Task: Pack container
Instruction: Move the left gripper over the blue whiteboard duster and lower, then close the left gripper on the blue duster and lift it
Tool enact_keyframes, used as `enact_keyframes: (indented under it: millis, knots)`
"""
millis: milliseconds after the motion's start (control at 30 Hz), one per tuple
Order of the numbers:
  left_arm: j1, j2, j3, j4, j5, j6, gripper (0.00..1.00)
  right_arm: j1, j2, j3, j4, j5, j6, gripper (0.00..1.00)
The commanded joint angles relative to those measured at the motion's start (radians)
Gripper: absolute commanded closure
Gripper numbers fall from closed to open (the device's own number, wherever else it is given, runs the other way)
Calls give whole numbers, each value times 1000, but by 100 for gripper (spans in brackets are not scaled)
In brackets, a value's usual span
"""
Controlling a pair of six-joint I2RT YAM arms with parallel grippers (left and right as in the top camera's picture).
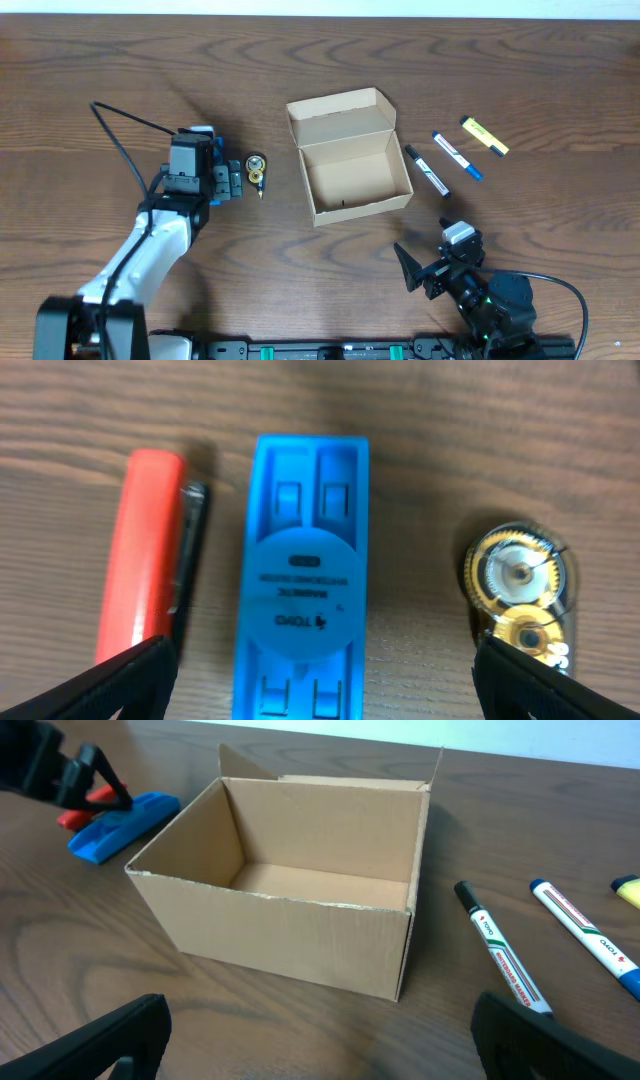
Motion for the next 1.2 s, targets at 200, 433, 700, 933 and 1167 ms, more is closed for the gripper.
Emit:
enact_keyframes:
  millis: [200,433,700,933,1167]
  knots:
    - [24,87,24,69,11,16,4,19,-5,-5,-1,-5,-8,1]
    - [82,138,24,118,100,13,4,19,-5,-5,-1,-5,-8,1]
    - [82,176,24,154,111,13,0,19,-5,-5,-1,-4,-8,1]
    - [80,217,25,175,107,13,8,19,-5,-5,-1,-5,-8,1]
    - [80,225,26,177,69,13,15,19,-5,-5,-1,-5,-8,1]
